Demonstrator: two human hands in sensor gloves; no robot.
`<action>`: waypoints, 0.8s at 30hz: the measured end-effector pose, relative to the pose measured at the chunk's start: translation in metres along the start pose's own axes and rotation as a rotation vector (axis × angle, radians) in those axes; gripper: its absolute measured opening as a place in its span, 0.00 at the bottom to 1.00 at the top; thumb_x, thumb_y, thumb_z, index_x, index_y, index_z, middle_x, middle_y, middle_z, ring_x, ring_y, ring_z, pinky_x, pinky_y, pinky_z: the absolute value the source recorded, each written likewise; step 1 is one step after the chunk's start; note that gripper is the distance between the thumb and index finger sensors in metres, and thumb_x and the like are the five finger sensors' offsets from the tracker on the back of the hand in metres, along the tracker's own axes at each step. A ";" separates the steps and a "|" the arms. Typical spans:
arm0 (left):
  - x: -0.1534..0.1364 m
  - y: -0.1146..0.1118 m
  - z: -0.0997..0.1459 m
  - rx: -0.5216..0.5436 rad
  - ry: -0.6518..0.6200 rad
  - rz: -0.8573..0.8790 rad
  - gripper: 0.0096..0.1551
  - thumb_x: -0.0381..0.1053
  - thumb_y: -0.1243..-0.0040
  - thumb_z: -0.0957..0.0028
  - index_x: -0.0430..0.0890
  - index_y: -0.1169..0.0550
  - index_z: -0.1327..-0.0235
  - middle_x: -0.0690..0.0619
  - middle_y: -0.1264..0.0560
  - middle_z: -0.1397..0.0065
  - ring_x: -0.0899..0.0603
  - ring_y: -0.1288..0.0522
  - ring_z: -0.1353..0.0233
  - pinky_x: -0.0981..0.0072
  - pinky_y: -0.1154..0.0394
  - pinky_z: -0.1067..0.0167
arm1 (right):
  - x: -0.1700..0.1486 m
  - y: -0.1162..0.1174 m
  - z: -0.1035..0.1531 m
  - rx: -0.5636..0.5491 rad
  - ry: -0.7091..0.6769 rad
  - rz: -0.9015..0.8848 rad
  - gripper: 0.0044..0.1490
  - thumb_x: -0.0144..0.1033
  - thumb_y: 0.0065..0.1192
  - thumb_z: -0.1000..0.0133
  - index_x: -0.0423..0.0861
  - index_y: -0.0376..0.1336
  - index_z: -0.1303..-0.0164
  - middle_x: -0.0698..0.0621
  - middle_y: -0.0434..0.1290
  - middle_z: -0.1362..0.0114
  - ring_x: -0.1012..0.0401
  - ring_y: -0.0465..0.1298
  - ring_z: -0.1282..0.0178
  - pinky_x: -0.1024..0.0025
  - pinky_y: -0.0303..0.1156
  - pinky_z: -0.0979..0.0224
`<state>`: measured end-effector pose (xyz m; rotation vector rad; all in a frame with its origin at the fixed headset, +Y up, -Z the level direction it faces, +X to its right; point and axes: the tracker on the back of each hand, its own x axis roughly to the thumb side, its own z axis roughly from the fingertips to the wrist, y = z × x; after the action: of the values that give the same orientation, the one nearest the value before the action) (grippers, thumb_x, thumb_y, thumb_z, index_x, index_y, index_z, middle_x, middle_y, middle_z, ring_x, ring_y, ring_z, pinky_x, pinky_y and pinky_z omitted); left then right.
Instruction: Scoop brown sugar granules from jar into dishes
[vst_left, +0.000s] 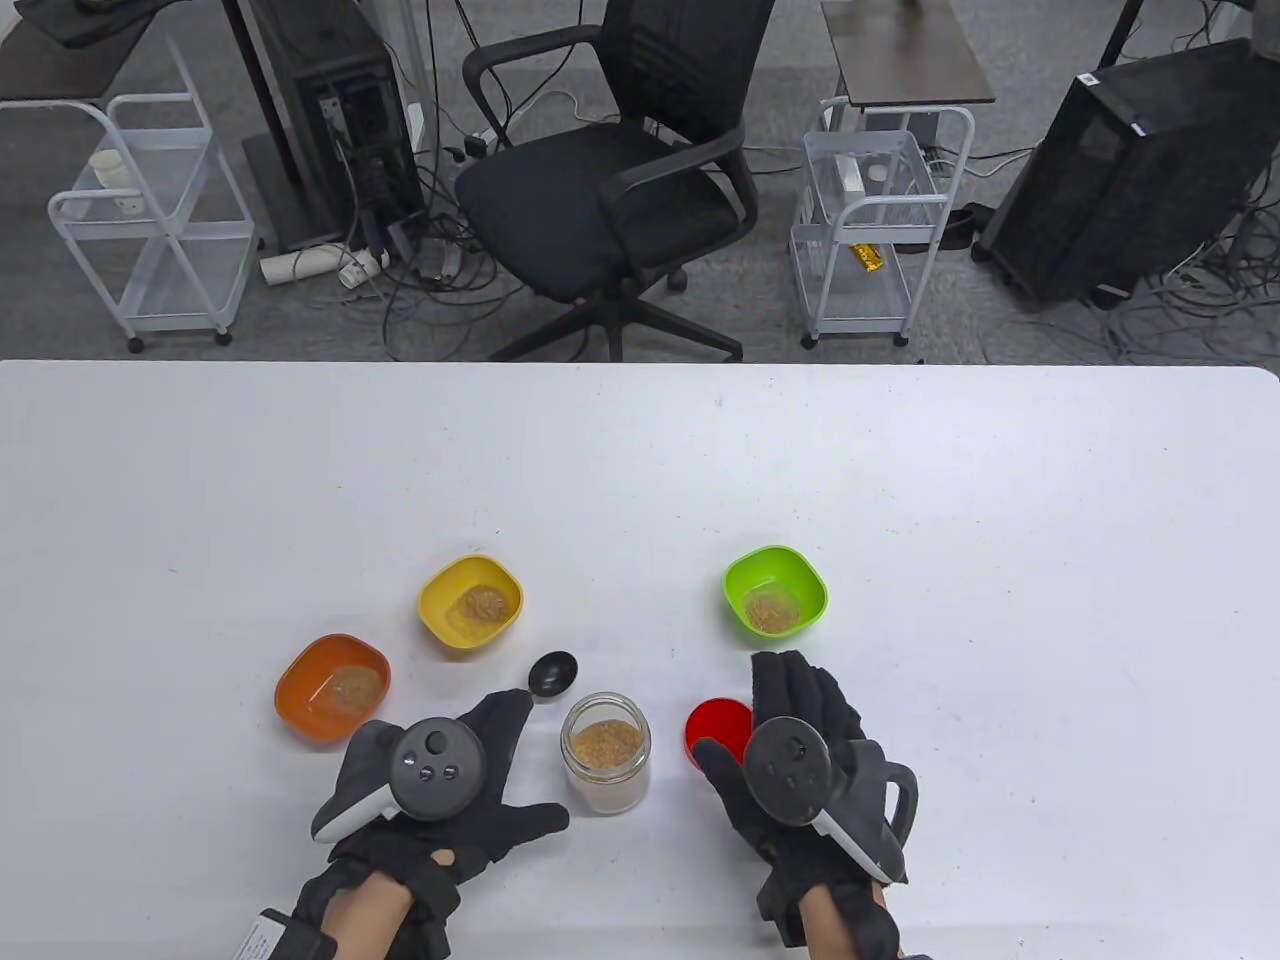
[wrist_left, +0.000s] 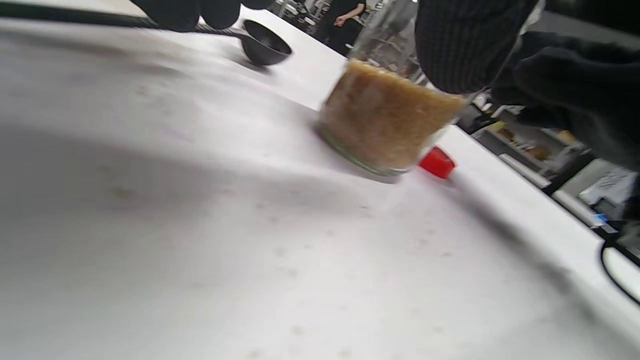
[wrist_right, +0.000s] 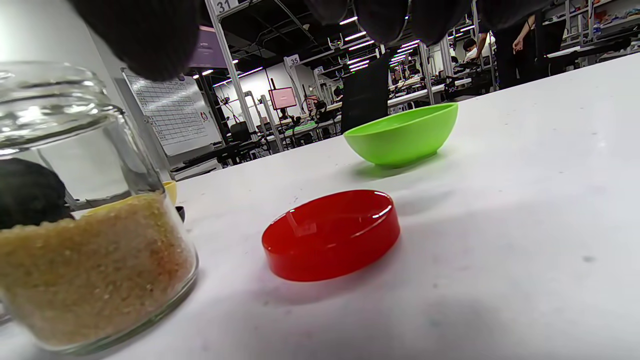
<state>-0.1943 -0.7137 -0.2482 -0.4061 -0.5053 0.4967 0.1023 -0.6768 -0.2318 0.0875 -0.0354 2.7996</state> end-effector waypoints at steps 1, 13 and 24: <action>0.003 0.000 -0.003 -0.009 -0.018 0.023 0.73 0.70 0.35 0.44 0.29 0.60 0.14 0.27 0.57 0.12 0.22 0.49 0.13 0.33 0.40 0.22 | 0.000 0.000 0.000 -0.001 0.001 -0.005 0.60 0.61 0.56 0.43 0.35 0.41 0.15 0.32 0.47 0.11 0.29 0.51 0.17 0.28 0.52 0.21; 0.012 -0.006 -0.035 -0.100 -0.051 0.311 0.78 0.67 0.30 0.45 0.29 0.66 0.16 0.28 0.61 0.12 0.24 0.52 0.12 0.36 0.43 0.21 | -0.003 -0.001 -0.002 0.017 -0.013 -0.058 0.59 0.61 0.56 0.42 0.35 0.41 0.15 0.31 0.47 0.11 0.29 0.51 0.17 0.29 0.52 0.21; 0.007 -0.018 -0.035 -0.020 -0.094 0.422 0.69 0.64 0.27 0.43 0.42 0.60 0.12 0.42 0.55 0.09 0.34 0.50 0.08 0.41 0.45 0.17 | -0.001 0.008 -0.008 0.083 -0.015 -0.035 0.59 0.60 0.59 0.43 0.35 0.42 0.16 0.31 0.50 0.11 0.26 0.57 0.19 0.28 0.57 0.22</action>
<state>-0.1633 -0.7331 -0.2650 -0.5131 -0.5172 0.9212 0.1001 -0.6847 -0.2403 0.1281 0.0783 2.7654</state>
